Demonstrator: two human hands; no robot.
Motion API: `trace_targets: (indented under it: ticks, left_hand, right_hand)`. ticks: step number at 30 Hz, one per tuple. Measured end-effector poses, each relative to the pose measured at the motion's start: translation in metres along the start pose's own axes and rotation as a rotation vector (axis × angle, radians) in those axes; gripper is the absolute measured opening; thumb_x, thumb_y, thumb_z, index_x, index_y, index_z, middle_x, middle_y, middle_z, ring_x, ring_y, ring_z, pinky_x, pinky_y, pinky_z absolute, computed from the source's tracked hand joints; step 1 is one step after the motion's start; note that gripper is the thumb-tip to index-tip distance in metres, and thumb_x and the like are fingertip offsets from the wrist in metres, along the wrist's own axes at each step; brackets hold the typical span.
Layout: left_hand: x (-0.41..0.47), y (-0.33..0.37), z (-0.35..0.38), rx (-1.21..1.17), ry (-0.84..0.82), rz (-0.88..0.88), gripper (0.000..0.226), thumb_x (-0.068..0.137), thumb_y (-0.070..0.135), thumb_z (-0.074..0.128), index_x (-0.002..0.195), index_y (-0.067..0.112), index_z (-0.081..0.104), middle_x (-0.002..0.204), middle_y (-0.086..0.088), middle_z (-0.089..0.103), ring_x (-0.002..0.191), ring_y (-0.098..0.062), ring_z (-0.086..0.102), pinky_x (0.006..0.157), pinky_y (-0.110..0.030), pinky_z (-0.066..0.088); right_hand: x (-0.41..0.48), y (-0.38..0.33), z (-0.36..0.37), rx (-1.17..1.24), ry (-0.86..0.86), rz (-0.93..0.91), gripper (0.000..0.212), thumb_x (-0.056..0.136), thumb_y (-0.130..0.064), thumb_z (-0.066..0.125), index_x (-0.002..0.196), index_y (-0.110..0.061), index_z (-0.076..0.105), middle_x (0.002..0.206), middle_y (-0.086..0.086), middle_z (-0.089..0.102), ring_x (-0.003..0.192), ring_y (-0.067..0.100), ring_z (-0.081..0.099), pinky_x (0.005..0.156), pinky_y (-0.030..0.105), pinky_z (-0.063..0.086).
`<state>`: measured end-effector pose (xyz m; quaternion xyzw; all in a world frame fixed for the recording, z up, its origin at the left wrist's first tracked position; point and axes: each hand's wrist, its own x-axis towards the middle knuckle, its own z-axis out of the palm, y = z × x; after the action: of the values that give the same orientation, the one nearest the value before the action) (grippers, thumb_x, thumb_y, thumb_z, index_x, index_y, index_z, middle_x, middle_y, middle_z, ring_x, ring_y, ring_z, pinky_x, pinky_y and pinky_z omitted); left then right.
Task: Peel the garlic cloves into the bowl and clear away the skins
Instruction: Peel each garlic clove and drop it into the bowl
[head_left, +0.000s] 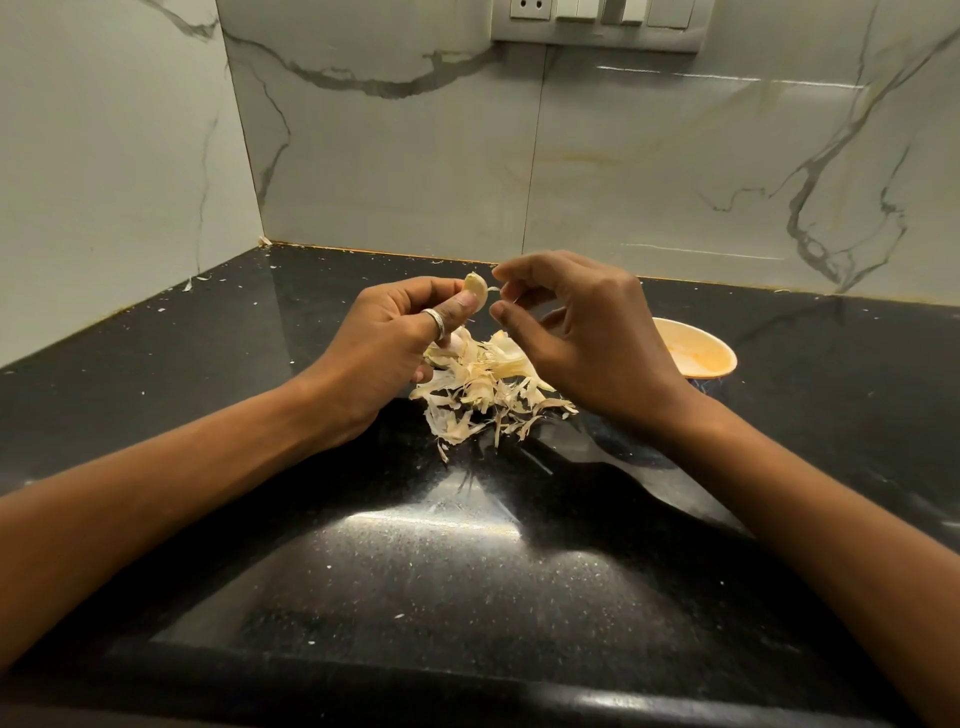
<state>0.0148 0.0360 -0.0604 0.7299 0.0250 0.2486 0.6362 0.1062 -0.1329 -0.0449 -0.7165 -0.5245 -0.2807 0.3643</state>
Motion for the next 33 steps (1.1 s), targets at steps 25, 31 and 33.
trace_targets:
  ticks: [25,31,33]
  left_hand:
    - [-0.0005,0.0021,-0.0029,0.009,-0.002,0.017,0.023,0.094,0.031,0.066,0.114,0.021,0.074,0.1,0.001,0.077,0.075,-0.001,0.058,0.054,-0.017,0.039]
    - [0.0032,0.0018,-0.0039,-0.127,0.066,-0.029,0.021,0.094,0.029,0.067,0.112,0.019,0.073,0.102,0.0,0.077,0.073,-0.002,0.055,0.051,-0.017,0.036]
    - [0.0041,0.0011,-0.0048,-0.137,0.074,-0.03,0.021,0.094,0.029,0.067,0.112,0.019,0.073,0.102,0.0,0.077,0.072,-0.003,0.056,0.05,-0.016,0.036]
  right_hand:
    - [0.0,-0.0005,-0.0004,-0.06,-0.023,-0.06,0.015,0.091,-0.02,0.065,0.09,-0.009,0.076,0.08,0.002,0.073,0.068,0.016,0.066,0.065,0.042,0.058]
    - [-0.0008,-0.001,0.0016,-0.04,-0.057,-0.079,0.011,0.09,-0.016,0.066,0.088,-0.01,0.076,0.078,0.0,0.071,0.066,0.014,0.065,0.063,0.041,0.057]
    - [-0.0009,-0.0015,0.002,-0.028,-0.071,-0.085,0.012,0.09,-0.016,0.066,0.087,-0.01,0.076,0.078,-0.001,0.071,0.067,0.014,0.065,0.063,0.04,0.057]
